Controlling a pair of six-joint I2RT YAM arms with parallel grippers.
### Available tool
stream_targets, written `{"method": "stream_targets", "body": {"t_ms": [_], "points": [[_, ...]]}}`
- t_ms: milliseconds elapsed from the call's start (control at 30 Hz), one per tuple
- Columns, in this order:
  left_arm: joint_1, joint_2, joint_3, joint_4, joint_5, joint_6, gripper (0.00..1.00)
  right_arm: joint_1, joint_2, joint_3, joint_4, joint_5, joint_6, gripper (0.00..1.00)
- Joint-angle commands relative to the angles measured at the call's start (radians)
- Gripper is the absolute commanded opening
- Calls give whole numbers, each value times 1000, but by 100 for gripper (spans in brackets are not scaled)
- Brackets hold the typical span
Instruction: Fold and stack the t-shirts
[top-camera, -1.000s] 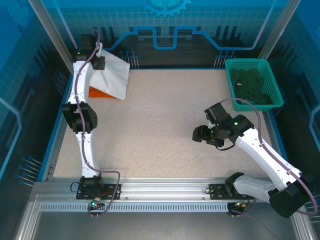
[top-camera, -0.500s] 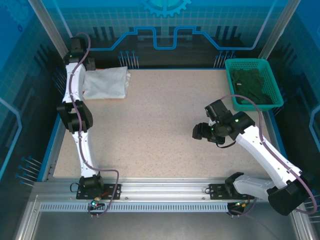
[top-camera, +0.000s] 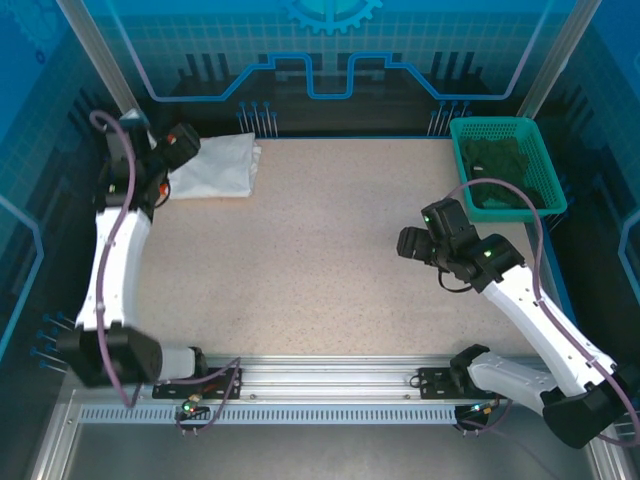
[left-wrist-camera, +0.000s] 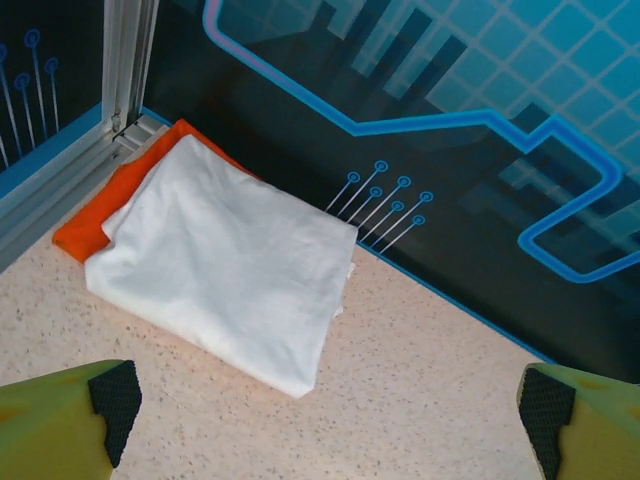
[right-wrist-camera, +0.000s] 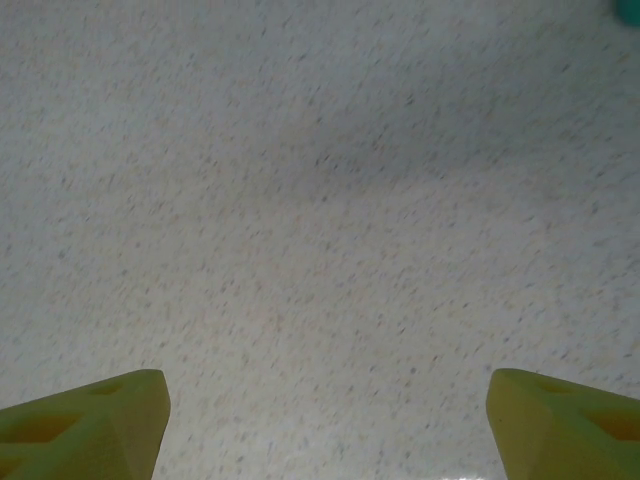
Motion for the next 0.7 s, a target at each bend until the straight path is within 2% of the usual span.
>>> {"method": "stream_targets", "body": {"t_ms": [0, 100, 167, 233, 333, 400, 500, 667], "points": [[-4, -64, -178, 140, -13, -41, 99, -16, -15, -10, 72, 188, -40, 100], [-3, -164, -318, 67, -146, -38, 99, -22, -17, -35, 124, 278, -64, 100], [-3, -241, -451, 117, -159, 25, 99, -36, -16, -67, 160, 323, -60, 100], [-3, -315, -578, 184, -205, 43, 99, -53, -14, -110, 213, 332, -92, 100], [-3, -404, -710, 232, -258, 91, 99, -85, -27, -225, 382, 261, -277, 100], [-3, -421, -751, 219, -263, 151, 99, -109, -60, -310, 490, 200, -397, 100], [-3, -426, -804, 164, -271, 186, 99, -121, -117, -429, 581, 229, -497, 100], [-3, -513, -961, 226, -228, 173, 99, -169, -230, -592, 616, 185, -568, 100]]}}
